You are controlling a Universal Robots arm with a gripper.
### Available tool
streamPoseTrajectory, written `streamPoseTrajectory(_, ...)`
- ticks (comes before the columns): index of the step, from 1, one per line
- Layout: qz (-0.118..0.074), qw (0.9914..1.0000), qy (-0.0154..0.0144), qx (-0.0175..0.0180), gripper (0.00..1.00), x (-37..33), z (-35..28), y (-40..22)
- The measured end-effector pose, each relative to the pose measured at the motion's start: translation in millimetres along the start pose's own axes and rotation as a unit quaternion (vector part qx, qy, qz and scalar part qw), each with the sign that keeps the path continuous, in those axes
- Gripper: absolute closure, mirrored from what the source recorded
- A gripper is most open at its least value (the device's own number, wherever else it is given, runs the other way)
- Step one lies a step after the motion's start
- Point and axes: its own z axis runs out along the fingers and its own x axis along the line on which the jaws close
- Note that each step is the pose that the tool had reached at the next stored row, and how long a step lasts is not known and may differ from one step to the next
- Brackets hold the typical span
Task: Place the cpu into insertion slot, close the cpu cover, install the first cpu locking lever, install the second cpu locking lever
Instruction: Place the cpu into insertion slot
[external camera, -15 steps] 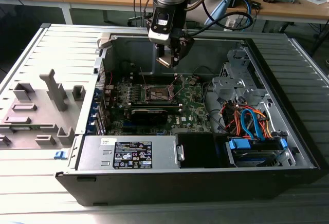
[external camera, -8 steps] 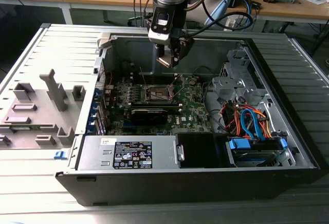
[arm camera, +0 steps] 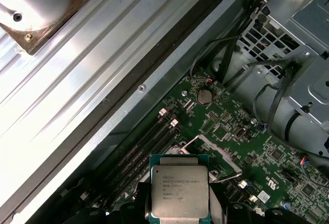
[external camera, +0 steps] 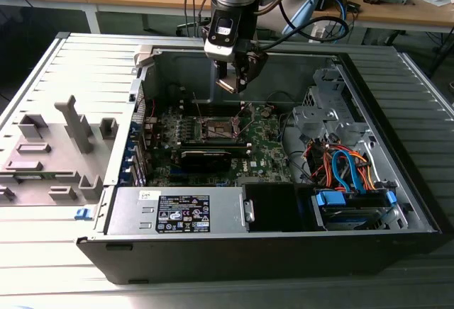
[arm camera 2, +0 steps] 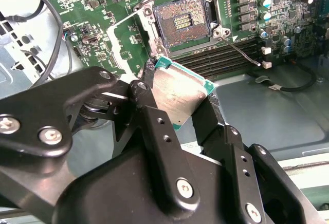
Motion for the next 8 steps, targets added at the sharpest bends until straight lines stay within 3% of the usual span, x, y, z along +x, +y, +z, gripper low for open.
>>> streamPoseTrajectory(8, 0.003, 1.0, -0.0002, -0.0001, 0.46, 0.0, 0.0, 0.0)
